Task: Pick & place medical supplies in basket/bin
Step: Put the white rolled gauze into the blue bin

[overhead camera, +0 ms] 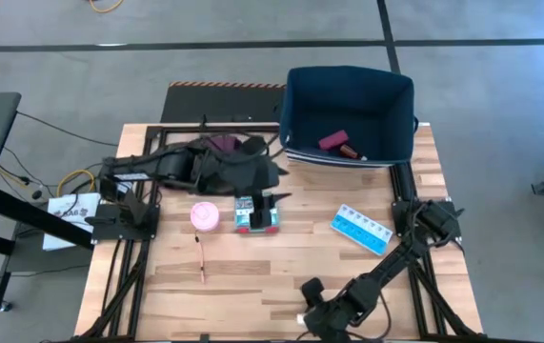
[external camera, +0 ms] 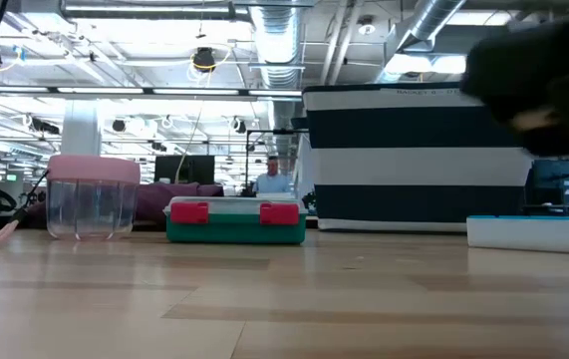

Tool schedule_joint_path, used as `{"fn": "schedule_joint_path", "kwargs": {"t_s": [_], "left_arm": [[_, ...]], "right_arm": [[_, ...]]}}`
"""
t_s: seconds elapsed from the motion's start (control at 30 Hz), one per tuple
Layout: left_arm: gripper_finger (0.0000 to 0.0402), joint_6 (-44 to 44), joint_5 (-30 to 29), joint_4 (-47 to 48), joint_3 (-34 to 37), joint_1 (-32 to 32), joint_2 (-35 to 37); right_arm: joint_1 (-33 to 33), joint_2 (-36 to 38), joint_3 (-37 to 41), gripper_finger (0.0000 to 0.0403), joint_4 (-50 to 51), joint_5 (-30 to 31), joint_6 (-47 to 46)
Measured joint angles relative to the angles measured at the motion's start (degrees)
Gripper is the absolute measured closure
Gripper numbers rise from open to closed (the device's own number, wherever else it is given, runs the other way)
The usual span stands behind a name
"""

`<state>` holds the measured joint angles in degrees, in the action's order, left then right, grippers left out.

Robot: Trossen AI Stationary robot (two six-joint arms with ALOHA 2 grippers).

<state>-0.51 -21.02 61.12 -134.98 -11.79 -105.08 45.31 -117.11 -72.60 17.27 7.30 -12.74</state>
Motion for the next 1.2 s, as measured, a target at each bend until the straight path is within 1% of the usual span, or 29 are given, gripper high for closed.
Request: {"fn": "schedule_joint_path", "kwargs": {"t_s": [0.13,0.3,0.4,0.5,0.67,0.77,0.8,0.87,0.97,1.03,1.13,1.2], "left_arm": [[0.0191,0.1,-2.5,0.6,0.0,-2.7,0.0],[0.0191,1.0,-5.6,3.3,0.0,-4.8,0.0],[0.0191,1.0,-8.7,4.7,0.0,-5.5,0.0],[0.0191,0.1,-12.0,5.9,0.0,-5.7,0.0],[0.0191,-0.8,-16.5,7.4,0.0,-5.6,0.0],[0.0191,1.6,-23.4,7.3,0.0,-5.7,0.0],[0.0191,2.2,-26.2,7.3,0.0,-5.7,0.1],[0.0191,3.8,-31.7,7.4,0.0,-5.6,0.1],[0.0191,6.5,-38.7,7.5,0.0,-5.6,0.1],[0.0191,7.8,-43.4,7.4,0.0,-5.4,0.1],[0.0191,8.4,-51.5,7.4,0.0,-4.6,0.1],[0.0191,8.4,-56.1,7.4,0.0,-3.9,0.1]], "right_arm": [[-1.1,-0.9,-0.2,0.0155,-0.4,0.0,1.9],[-2.2,-0.8,-0.2,0.0156,-0.3,-0.6,-0.2],[-2.2,-0.7,-0.2,0.0174,-0.3,-0.6,-0.7],[-2.3,-0.7,-0.1,0.0217,-0.2,-1.1,-0.8],[-2.4,-0.5,-0.1,0.0319,0.0,-1.0,-0.7],[-2.7,0.8,0.0,0.0368,2.9,-1.0,2.0],[-2.8,1.6,0.2,0.0371,4.2,-0.7,2.8],[-3.4,3.9,0.4,0.0371,6.2,1.0,4.0],[-4.3,9.9,0.2,0.0371,9.0,5.1,5.3],[-4.9,14.1,0.2,0.036,12.2,8.8,6.1],[-5.9,21.5,0.2,0.0337,19.1,16.8,10.3],[-6.7,26.9,0.1,0.0332,24.2,24.0,14.0]]}}
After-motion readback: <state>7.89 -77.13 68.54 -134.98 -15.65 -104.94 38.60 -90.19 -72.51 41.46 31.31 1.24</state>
